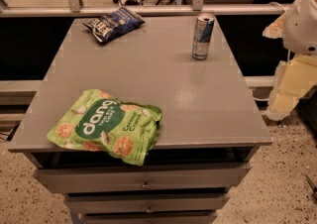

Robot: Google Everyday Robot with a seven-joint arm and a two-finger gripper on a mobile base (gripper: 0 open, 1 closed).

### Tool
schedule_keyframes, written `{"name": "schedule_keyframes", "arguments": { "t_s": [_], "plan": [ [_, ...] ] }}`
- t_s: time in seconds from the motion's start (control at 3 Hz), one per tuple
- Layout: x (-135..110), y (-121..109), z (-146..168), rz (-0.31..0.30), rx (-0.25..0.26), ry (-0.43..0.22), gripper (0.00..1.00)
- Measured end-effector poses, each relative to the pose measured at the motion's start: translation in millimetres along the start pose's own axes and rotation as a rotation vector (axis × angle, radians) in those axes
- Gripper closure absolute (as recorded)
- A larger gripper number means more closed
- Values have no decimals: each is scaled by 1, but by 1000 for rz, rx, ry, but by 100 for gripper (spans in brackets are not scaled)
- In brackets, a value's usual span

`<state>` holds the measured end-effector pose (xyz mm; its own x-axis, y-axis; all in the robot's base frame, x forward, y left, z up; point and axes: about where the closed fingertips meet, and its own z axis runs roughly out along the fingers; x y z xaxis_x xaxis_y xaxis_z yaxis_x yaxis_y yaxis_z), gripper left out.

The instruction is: Pick redbull can

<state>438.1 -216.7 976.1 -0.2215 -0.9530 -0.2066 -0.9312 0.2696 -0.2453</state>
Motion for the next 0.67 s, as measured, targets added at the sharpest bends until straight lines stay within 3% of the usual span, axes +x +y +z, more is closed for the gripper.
{"name": "schedule_keyframes", "arguments": {
  "t_s": [0.33, 0.67],
  "plan": [
    [0, 0, 0, 0, 0, 0, 0],
    [0, -11, 15, 18, -10, -60, 0]
  ]
}}
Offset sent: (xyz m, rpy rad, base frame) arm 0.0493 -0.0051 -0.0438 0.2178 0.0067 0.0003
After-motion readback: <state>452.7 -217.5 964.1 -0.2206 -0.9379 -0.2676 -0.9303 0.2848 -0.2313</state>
